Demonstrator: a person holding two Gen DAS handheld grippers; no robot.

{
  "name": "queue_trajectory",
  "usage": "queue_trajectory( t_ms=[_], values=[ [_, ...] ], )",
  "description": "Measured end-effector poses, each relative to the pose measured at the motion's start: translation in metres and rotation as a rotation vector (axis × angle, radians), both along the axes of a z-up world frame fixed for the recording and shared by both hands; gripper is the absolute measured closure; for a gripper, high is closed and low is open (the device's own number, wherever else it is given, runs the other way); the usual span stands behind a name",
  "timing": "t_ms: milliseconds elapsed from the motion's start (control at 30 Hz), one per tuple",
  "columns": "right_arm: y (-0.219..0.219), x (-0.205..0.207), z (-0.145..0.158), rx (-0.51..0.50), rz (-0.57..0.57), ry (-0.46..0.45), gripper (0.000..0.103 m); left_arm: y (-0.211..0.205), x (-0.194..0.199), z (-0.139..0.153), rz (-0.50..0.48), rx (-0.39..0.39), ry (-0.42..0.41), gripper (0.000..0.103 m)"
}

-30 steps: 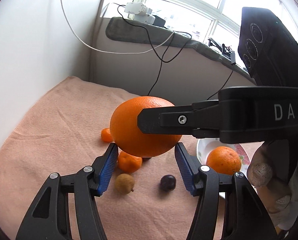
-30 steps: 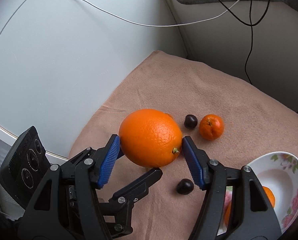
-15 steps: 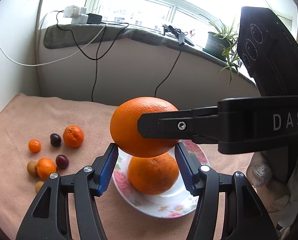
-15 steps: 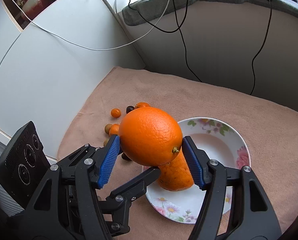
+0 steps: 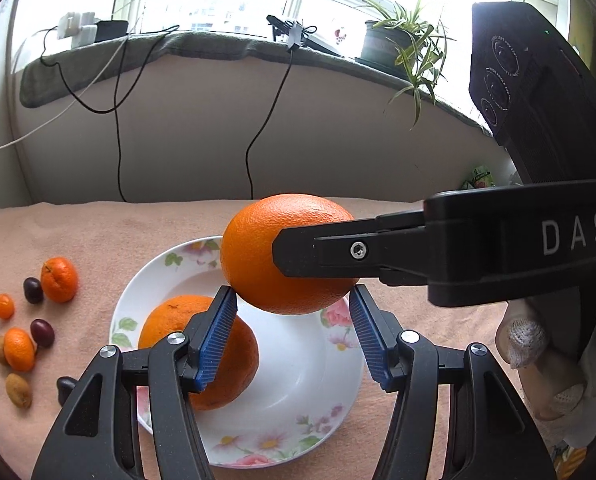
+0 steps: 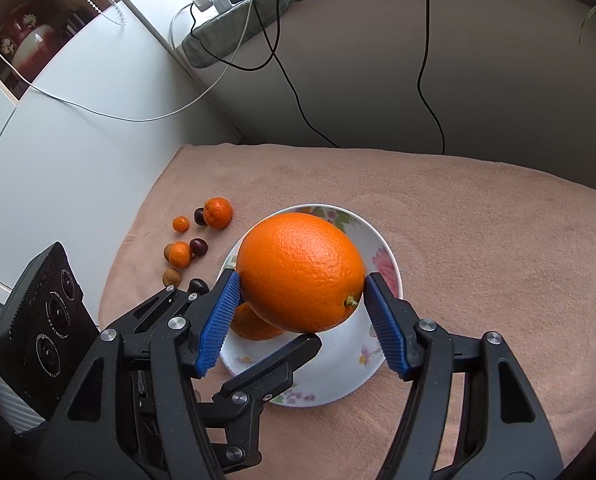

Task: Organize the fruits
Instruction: 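Lift the orange with the right tool, place it on the plate, release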

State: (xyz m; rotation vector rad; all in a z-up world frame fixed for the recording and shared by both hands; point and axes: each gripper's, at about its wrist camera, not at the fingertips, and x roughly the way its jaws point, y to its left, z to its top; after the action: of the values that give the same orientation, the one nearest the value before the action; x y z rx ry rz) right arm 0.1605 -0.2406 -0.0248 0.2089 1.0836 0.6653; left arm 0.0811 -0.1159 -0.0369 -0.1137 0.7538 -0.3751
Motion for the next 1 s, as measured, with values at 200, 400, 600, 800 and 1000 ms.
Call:
queue_trajectory(
  t_ms=[200, 400, 600, 800, 1000],
  values=[
    [-0.007, 0.005, -0.008, -0.005, -0.030, 0.020, 0.036, -0.007, 0.000, -0.003, -0.021, 0.007, 0.019, 0.048],
    [-0.013, 0.006, -0.008, -0.001, -0.055, 0.002, 0.036, -0.014, -0.006, 0.008, -0.058, 0.025, -0.021, 0.050],
    [-0.014, 0.000, 0.004, -0.037, -0.073, -0.053, 0.036, -0.005, -0.015, 0.009, -0.053, 0.010, -0.020, 0.050],
    [-0.002, -0.012, 0.010, -0.094, -0.082, -0.123, 0.035, 0.013, -0.028, 0.015, -0.036, 0.001, -0.038, 0.049],
    [0.015, -0.030, 0.019, -0.133, -0.083, -0.210, 0.033, 0.045, -0.046, 0.021, 0.009, 0.007, -0.060, 0.042]
  ],
)
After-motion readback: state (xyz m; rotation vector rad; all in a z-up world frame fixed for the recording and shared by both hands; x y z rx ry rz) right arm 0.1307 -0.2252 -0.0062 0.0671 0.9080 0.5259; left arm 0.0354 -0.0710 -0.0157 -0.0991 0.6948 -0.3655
